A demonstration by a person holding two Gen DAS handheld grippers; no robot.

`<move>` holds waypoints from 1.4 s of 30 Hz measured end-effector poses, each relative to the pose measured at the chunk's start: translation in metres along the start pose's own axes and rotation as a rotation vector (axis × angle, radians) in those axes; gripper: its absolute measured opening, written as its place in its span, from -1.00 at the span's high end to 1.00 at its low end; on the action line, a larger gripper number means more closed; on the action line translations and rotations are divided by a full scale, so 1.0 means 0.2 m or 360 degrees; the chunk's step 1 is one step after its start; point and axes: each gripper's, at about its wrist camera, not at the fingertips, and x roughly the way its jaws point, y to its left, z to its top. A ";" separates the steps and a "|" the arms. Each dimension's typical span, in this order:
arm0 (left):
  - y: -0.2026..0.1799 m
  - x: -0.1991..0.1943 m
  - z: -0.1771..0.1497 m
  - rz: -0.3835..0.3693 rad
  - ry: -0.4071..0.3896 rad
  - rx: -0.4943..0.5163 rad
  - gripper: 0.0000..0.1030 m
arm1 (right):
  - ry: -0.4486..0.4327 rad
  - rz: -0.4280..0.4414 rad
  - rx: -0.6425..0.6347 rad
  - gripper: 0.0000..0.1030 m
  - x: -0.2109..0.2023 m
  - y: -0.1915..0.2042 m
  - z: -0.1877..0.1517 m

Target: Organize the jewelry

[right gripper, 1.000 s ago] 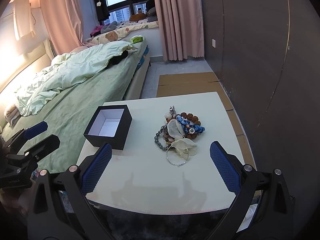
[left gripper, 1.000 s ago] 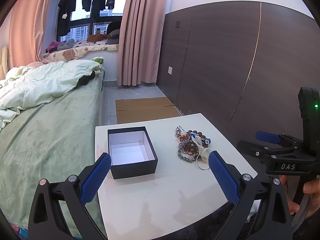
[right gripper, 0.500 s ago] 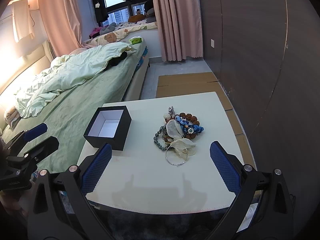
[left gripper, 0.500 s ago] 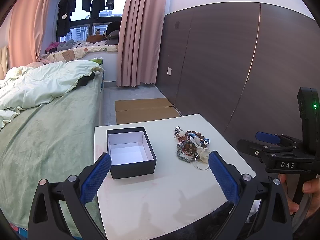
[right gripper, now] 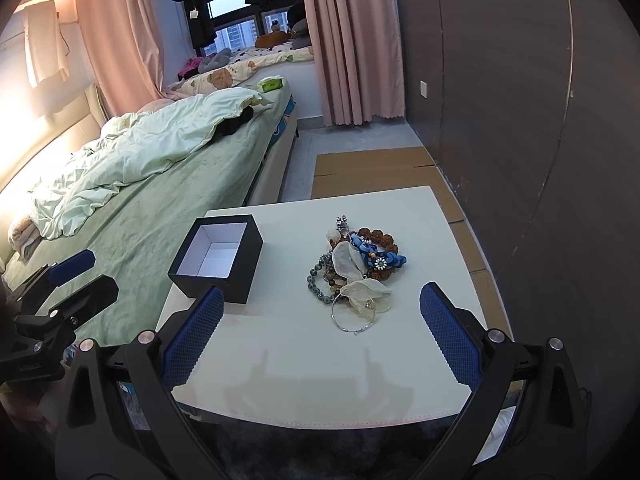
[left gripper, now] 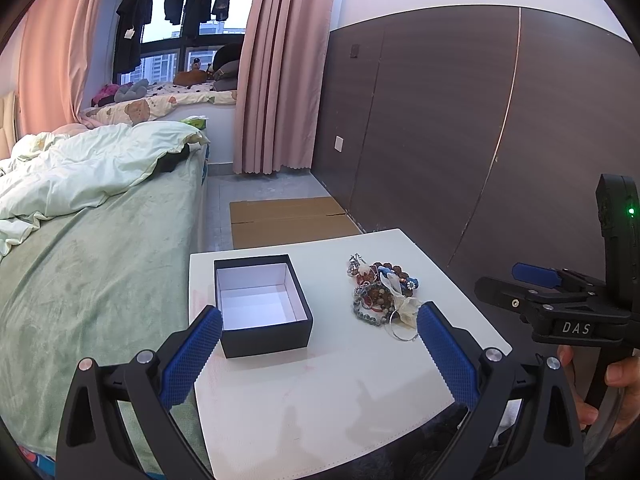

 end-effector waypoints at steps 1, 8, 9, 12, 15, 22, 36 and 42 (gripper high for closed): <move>0.00 0.00 0.00 0.0001 -0.0001 -0.0001 -0.84 | 0.0000 0.0001 0.0000 -0.90 0.00 0.00 0.00; -0.01 0.00 0.00 0.0003 -0.0008 -0.0005 -0.84 | -0.0006 0.0001 -0.0001 -0.90 0.00 -0.01 0.00; -0.01 -0.01 0.00 0.0002 -0.0010 -0.0006 -0.84 | -0.0007 0.0003 0.0001 -0.90 0.00 -0.01 0.00; -0.01 -0.01 0.00 0.0001 -0.0011 -0.0008 -0.84 | -0.0013 0.0009 0.0015 -0.90 0.00 -0.01 0.01; -0.02 -0.01 0.01 0.0000 -0.0011 -0.0009 -0.84 | -0.0011 0.0008 0.0022 -0.90 0.01 -0.01 0.00; -0.02 0.00 0.02 -0.0014 -0.0014 -0.0032 -0.84 | -0.0008 -0.0002 0.0038 -0.90 0.01 0.01 0.01; -0.03 0.28 0.06 -0.0104 0.0067 -0.0128 -0.80 | 0.0143 -0.0002 0.0439 -0.90 0.21 -0.30 0.09; -0.01 0.43 0.08 -0.0193 0.0174 -0.0212 -0.39 | 0.0258 0.0076 0.0654 -0.77 0.36 -0.44 0.09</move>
